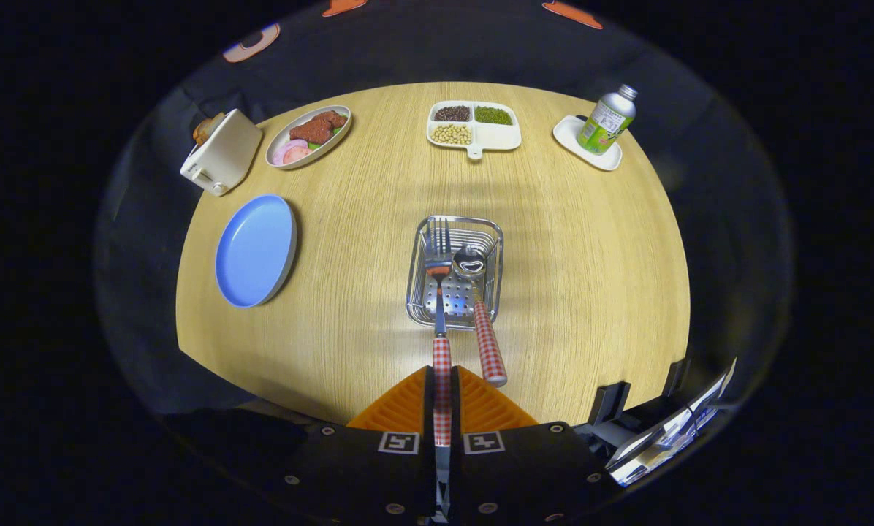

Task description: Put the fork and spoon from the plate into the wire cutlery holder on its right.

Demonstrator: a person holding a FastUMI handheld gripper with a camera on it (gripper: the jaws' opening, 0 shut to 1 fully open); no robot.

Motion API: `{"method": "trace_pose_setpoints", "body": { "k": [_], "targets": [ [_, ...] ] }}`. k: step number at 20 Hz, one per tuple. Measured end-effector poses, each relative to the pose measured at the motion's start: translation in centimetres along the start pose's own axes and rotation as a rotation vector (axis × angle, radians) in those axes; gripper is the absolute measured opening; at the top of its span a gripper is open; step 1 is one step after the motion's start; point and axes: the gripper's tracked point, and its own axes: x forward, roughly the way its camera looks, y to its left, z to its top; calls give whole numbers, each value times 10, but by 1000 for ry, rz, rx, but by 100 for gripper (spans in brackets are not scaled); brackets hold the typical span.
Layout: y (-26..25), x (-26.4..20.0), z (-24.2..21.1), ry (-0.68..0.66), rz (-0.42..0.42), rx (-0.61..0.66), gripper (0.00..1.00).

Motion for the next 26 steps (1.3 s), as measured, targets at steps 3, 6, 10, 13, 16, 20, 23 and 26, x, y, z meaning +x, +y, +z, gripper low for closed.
{"method": "trace_pose_setpoints", "body": {
  "k": [3,6,10,13,16,20,23,26],
  "targets": [
    [-2,-4,-4,79,10,-30,8],
    [-1,-8,-9,176,43,0,8],
    [4,-7,0,260,113,152,8],
    [5,-6,5,307,152,220,8],
    [10,-2,9,344,180,263,8],
    [7,4,19,341,175,301,11],
    [8,4,28,330,187,340,12],
    [7,4,45,271,202,405,12]
  ]
}}
